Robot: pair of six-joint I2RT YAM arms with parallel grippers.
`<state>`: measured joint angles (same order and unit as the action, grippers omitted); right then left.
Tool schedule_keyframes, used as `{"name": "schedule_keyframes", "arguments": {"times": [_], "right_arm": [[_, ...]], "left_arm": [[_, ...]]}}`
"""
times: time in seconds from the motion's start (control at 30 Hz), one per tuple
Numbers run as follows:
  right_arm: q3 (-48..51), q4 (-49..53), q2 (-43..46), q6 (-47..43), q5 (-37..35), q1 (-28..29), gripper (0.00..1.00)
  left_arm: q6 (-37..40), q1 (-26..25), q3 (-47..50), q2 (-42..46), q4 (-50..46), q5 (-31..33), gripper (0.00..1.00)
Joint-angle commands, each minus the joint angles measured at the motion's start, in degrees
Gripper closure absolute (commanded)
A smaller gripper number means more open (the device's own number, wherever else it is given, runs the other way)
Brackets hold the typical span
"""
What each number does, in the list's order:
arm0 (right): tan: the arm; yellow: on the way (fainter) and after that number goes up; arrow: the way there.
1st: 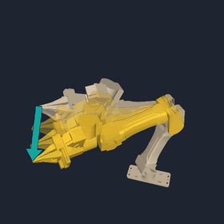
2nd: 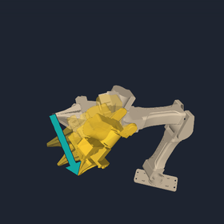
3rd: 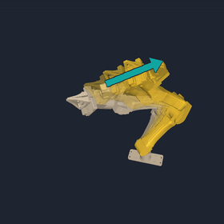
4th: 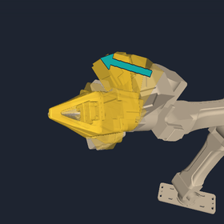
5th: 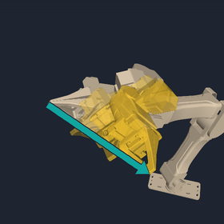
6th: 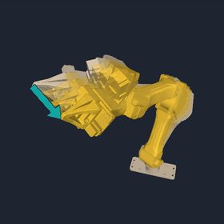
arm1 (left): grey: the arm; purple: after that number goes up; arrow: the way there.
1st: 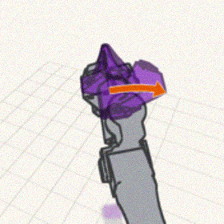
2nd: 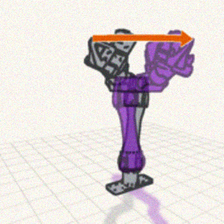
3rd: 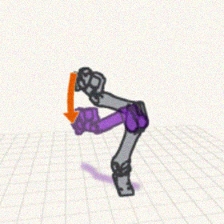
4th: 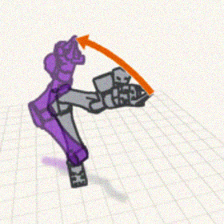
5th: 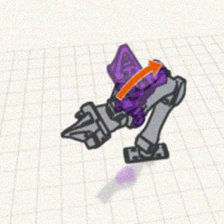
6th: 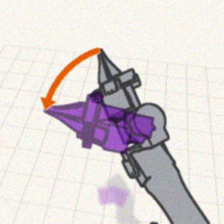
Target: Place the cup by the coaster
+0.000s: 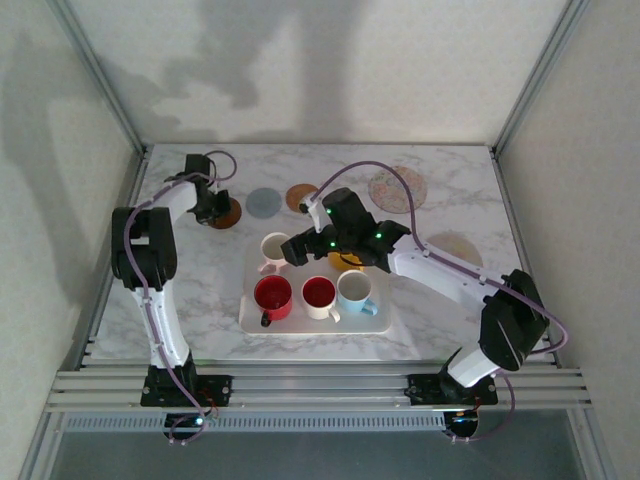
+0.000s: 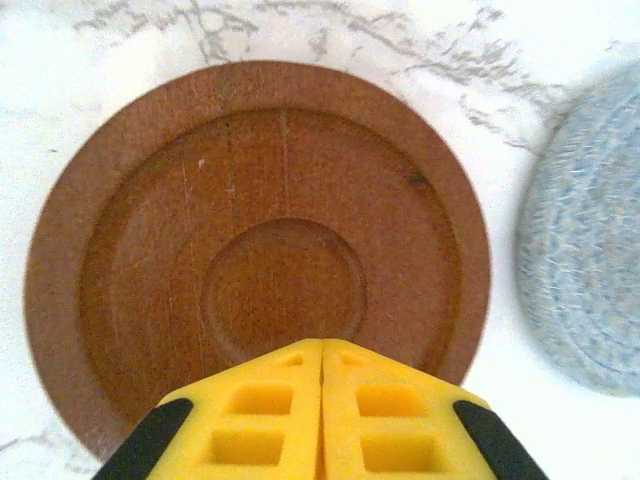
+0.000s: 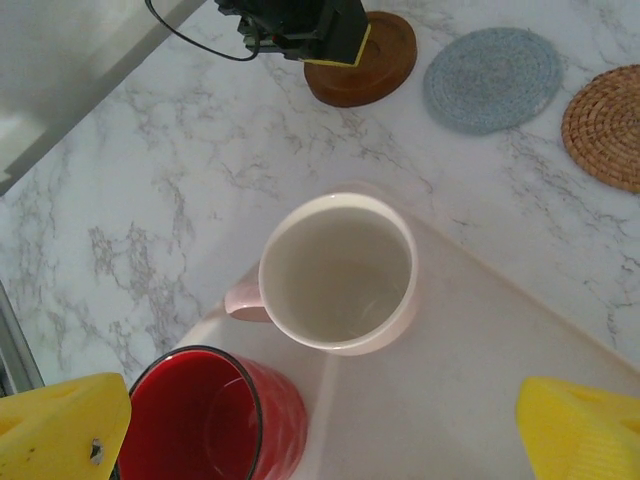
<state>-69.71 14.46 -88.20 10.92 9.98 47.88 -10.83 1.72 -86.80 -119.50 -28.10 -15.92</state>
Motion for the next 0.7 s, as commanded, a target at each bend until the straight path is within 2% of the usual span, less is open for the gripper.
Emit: {"name": "schedule_keyframes", "arguments": {"times": [0.0,0.23,0.5,0.67], "right_arm": [[-0.4,1.48,3.39,0.15,-2.55,-0.58,0.01],[-2.01,6.02,6.78,-0.08,-6.17,-1.69,0.01],[-0.78,12.0,12.86,-0.56,-10.65,-4.85,0.01],[1.11,14.38,16.59,-0.52,-12.1,-8.58,0.01]], "left_arm": [[-1.38,-0.49,-3.45,5.78,-2.94,-0.95,0.93],[-1.43,-2.12,-4.77,13.68,-4.64,-0.69,0.84],[0.18,-5.96,-4.17,23.52,-4.79,0.29,0.67],[1.49,-8.48,-0.78,30.34,-2.31,-0.7,0.44]]}}
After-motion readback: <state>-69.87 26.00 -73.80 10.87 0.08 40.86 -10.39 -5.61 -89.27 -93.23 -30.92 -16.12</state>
